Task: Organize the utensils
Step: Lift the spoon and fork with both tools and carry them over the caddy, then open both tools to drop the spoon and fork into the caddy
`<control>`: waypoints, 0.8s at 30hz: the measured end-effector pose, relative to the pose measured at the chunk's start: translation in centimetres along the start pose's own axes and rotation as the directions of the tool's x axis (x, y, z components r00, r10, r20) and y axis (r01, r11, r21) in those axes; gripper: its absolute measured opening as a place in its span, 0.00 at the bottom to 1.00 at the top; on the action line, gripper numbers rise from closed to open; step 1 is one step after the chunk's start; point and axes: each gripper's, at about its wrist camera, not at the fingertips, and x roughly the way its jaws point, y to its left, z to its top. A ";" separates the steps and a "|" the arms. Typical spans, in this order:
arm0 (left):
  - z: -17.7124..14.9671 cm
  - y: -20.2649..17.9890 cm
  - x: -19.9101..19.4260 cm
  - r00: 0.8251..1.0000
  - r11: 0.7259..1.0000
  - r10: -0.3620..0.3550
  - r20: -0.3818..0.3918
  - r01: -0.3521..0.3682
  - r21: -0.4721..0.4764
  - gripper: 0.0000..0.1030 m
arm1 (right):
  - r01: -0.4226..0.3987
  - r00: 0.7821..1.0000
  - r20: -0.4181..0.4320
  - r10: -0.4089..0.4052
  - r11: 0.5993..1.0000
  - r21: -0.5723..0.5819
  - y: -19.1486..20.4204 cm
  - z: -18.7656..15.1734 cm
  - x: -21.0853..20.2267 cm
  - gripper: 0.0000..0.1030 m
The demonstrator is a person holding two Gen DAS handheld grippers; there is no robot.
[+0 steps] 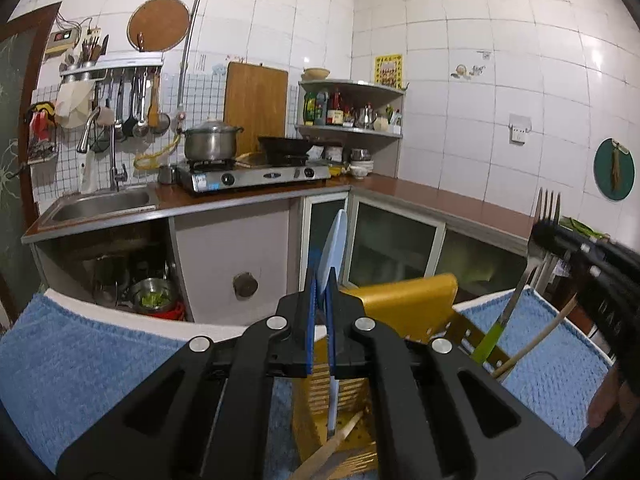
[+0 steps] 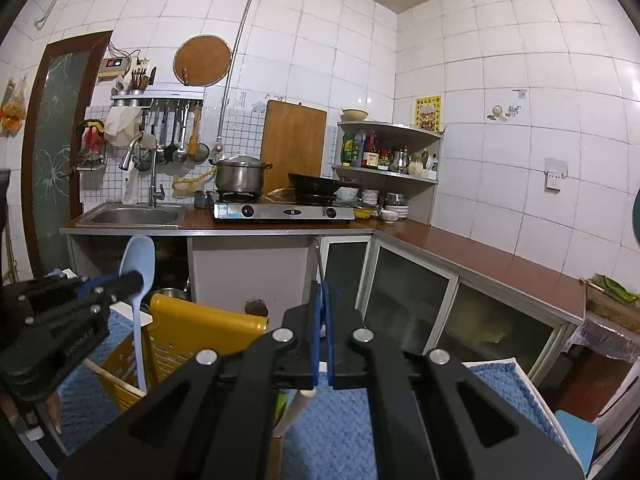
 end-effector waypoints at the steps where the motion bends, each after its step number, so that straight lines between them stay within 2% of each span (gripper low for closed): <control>1: -0.2 0.1 0.1 1.000 1.000 0.002 -0.008 -0.002 0.002 0.03 | -0.004 1.000 -0.006 0.004 1.000 0.003 -0.1 0.0 0.0 0.02; 6: -0.5 0.6 0.2 0.999 1.000 0.004 -0.037 -0.005 -0.002 0.03 | -0.014 0.999 -0.043 0.013 1.000 -0.010 0.1 0.1 0.0 0.02; 12: -0.6 1.1 0.0 0.997 1.000 0.011 -0.071 -0.012 -0.016 0.03 | -0.019 0.991 -0.135 0.012 0.998 -0.052 1.0 0.2 0.4 0.02; 15: -0.7 1.4 -0.4 0.996 1.000 0.007 -0.086 -0.009 -0.024 0.06 | -0.023 0.987 -0.157 0.017 0.999 -0.031 0.7 0.1 0.4 0.02; 17: -0.5 1.8 -0.8 0.994 1.000 -0.002 -0.105 -0.001 -0.029 0.15 | -0.032 0.982 -0.187 0.030 0.999 -0.006 0.3 0.2 0.5 0.02; 19: -0.1 1.9 -1.5 0.995 0.999 0.002 -0.100 -0.006 -0.036 0.29 | -0.032 0.981 -0.191 0.034 0.999 0.014 -0.1 0.6 0.2 0.03; 21: 0.5 2.1 -2.8 0.995 0.999 -0.003 -0.096 -0.002 -0.047 0.50 | -0.037 0.980 -0.192 0.042 0.999 0.031 -0.5 1.1 -0.2 0.03; 24: 1.4 2.1 -5.0 0.996 0.998 -0.026 -0.086 0.021 -0.054 0.60 | -0.034 0.981 -0.188 0.043 0.998 0.053 -1.3 2.2 -1.4 0.03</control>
